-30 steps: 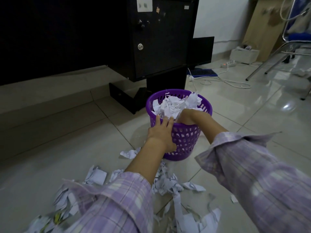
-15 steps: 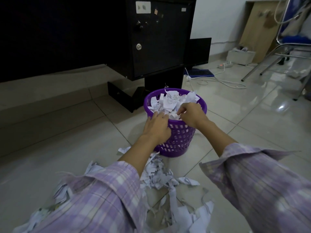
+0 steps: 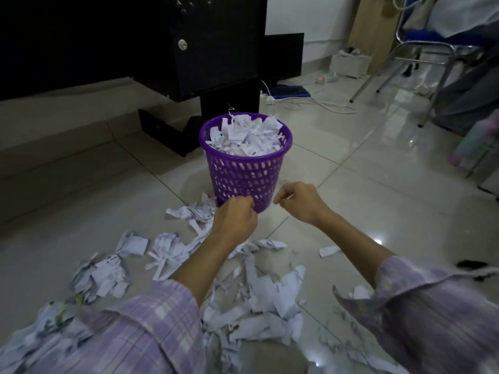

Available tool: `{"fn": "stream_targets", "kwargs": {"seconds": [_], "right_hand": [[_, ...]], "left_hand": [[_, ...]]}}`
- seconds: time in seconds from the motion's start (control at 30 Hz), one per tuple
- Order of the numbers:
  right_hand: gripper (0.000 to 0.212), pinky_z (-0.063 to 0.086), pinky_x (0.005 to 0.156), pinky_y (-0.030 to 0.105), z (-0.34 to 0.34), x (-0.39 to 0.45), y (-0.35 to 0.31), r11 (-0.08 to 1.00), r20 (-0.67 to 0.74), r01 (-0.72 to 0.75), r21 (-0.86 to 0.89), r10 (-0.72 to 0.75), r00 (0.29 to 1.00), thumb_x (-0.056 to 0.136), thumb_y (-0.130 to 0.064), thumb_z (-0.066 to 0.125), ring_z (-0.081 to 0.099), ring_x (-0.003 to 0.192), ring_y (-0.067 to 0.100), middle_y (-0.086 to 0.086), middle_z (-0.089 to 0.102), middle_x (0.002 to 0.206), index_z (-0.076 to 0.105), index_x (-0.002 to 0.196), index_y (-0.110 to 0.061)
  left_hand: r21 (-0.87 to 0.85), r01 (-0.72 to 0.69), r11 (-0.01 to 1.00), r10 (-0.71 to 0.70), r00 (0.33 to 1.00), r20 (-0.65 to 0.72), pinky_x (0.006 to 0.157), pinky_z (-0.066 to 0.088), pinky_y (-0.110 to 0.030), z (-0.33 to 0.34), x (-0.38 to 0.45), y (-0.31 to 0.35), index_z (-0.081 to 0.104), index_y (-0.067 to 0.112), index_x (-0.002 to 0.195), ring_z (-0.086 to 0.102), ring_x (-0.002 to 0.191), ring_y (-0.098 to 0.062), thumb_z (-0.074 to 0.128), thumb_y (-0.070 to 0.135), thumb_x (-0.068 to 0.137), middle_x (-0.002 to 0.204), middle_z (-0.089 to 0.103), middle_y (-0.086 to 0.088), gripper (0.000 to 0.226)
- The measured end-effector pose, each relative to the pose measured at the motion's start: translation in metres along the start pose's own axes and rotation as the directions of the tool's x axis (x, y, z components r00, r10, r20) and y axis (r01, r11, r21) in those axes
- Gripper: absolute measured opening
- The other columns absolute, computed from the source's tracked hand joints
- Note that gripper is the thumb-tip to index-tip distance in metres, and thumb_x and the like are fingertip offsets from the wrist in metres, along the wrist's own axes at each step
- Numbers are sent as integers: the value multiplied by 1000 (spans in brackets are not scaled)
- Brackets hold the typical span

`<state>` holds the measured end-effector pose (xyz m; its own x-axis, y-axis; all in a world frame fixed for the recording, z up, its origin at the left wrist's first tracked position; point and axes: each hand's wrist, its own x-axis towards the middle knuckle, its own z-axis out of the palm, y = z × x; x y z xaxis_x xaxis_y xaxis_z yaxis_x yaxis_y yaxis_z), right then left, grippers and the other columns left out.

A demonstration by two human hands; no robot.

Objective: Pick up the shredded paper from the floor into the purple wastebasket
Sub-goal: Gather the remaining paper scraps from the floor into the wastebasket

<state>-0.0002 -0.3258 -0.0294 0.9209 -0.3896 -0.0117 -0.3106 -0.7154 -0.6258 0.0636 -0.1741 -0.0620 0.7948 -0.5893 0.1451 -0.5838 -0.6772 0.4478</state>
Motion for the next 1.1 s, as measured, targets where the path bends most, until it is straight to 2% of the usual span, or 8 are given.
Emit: {"fn": "stream_targets", "kwargs": {"seconds": [0.1,0.23,0.43,0.53,0.67,0.83,1.0,1.1], "right_hand": [[23,39,58,6,11,-34,35,993,48,-114,1,114,992,86,-1,53,57,78,11,5,70,92,74,89,-9],[20,46,84,21,30,-79,92,962,179,-212,-170,242,954,85,-14,64,62,103,20,9,68,114,71,103,-11],[91,41,103,36,60,-154,158,868,445,-292,-402,464,766,65,-57,79,42,127,26,6,34,140,35,139,-29],[90,46,97,37,78,-176,169,851,432,-170,-496,412,802,63,-46,83,45,121,28,4,34,132,35,138,-29],[14,50,75,30,84,-168,172,933,354,-150,-328,269,896,78,-9,64,65,93,30,7,63,96,64,85,-21],[26,51,86,34,78,-142,145,978,72,-118,-174,132,989,87,-16,62,61,100,22,5,62,113,66,113,-15],[51,42,92,29,88,-167,109,961,288,84,-263,-5,958,85,-54,58,50,116,19,0,48,130,53,127,-26],[75,38,98,34,106,-201,94,921,535,288,-261,-110,838,75,-73,55,44,119,20,0,43,136,46,134,-27]], "left_hand": [[-26,17,1000,-15,996,86,84,49,-33,32,-28,10,63,8,110,61,103,-28,46,17,92,112,65,-11,27],[-25,-32,999,38,965,260,88,46,-30,80,-61,17,61,9,116,59,110,-24,46,18,92,120,62,-9,30],[68,-122,990,73,867,494,98,40,-34,126,-90,17,49,9,126,45,123,-25,43,19,95,131,49,-9,34],[110,-155,982,71,834,547,101,37,-34,137,-101,13,44,10,132,41,127,-25,43,23,96,136,43,-8,38],[156,-193,969,65,806,589,97,36,-35,140,-108,11,45,8,128,42,124,-27,43,23,95,133,44,-11,36],[103,-183,978,98,831,548,96,42,-37,130,-97,7,48,6,126,45,121,-28,45,20,94,131,47,-11,35],[100,-245,964,166,854,493,93,41,-35,114,-94,2,51,8,124,46,121,-26,45,19,94,132,49,-9,33],[179,-339,924,197,820,538,94,41,-37,109,-105,-3,50,9,127,47,121,-28,43,20,95,133,49,-10,35]]}}
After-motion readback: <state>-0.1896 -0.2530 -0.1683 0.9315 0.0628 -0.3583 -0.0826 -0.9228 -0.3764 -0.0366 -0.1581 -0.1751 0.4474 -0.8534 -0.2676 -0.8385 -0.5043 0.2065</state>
